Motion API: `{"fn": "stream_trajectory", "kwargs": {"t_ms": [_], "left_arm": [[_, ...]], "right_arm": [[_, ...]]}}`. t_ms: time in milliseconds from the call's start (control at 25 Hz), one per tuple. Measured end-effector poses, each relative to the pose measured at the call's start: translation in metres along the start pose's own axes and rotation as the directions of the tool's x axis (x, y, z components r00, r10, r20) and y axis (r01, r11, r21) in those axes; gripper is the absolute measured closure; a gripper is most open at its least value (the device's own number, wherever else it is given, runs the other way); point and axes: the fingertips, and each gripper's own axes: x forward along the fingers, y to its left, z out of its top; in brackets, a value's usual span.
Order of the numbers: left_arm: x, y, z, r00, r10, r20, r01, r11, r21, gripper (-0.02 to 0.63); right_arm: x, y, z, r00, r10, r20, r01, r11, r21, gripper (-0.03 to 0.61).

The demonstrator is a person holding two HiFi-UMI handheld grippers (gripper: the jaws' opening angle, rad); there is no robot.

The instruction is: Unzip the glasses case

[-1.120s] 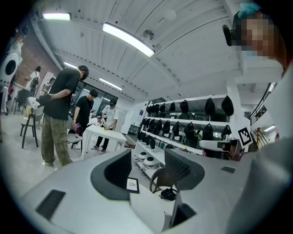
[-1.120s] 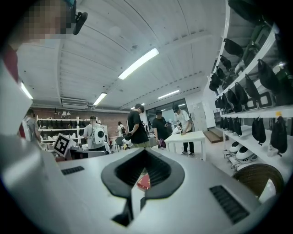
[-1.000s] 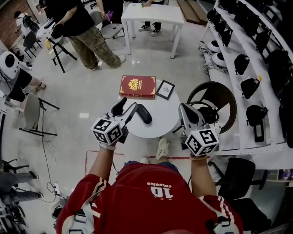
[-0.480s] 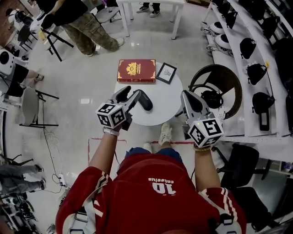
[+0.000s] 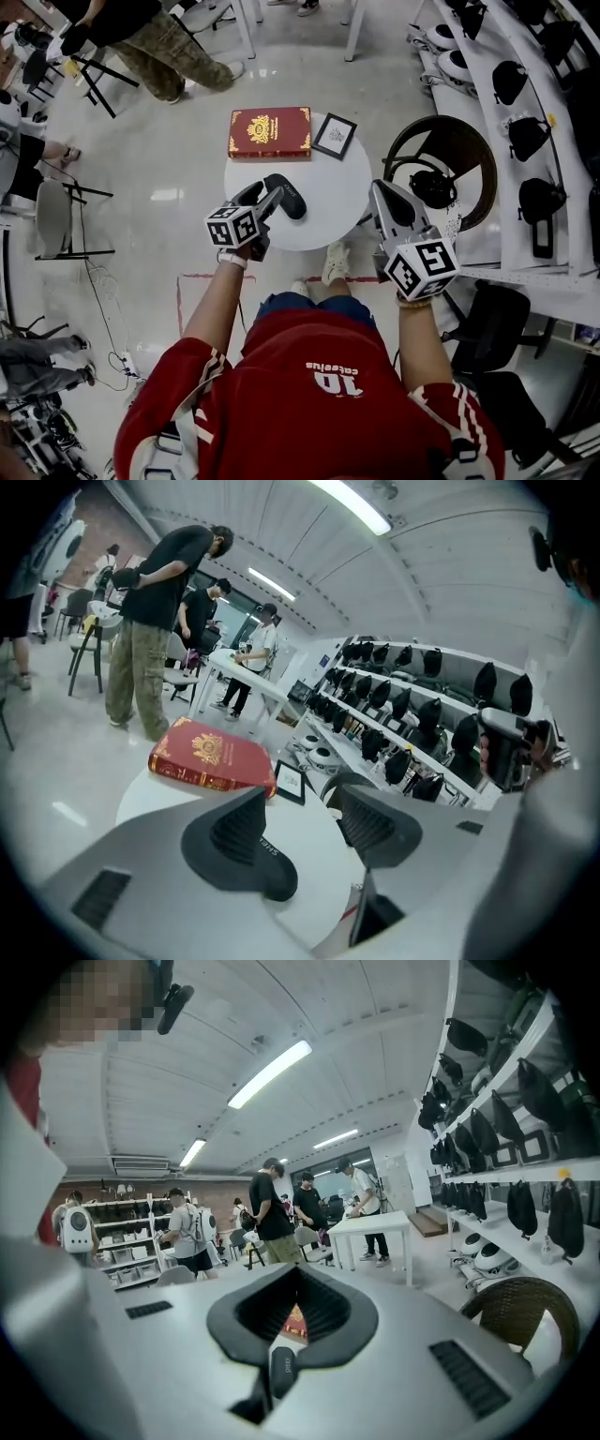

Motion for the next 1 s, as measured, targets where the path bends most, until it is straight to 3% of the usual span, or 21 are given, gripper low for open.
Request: {"fn": "stream_trajectory", "kwargs": {"t_ms": [160, 240, 400, 480, 640, 1000], "left_arm": [[0.016, 0.019, -0.019, 0.999, 0.03, -0.032, -0.032, 0.999, -0.044, 0.37], [0.026, 0.029, -0.031, 0.998, 0.034, -0.05, -0.039, 0.994, -0.105, 0.366], [0.045, 0.053, -0.058, 0.996, 0.046, -0.077, -0.065, 0.962, -0.267, 0.32], [0.052, 0.066, -0.07, 0.993, 0.078, -0.091, -0.103, 0.946, -0.306, 0.304], [0.064, 0.091, -0.092, 0.981, 0.14, -0.132, -0.177, 0.927, -0.33, 0.29], [0.093, 0.107, -0.118, 0.963, 0.169, -0.211, -0.237, 0.903, -0.359, 0.284]], "right_arm": [[0.009, -0.008, -0.009, 1.0, 0.005, -0.021, -0.005, 1.0, 0.0, 0.565], [0.014, -0.012, -0.012, 0.999, 0.009, -0.032, -0.009, 1.0, 0.002, 0.565], [0.023, -0.017, -0.017, 0.999, 0.02, -0.05, -0.019, 1.0, 0.011, 0.565], [0.025, -0.021, -0.02, 0.998, 0.021, -0.061, -0.02, 1.0, 0.017, 0.565], [0.029, -0.036, -0.027, 0.997, 0.012, -0.08, -0.01, 0.999, 0.031, 0.565], [0.045, -0.057, -0.04, 0.992, 0.033, -0.126, -0.025, 0.998, 0.061, 0.565]]}}
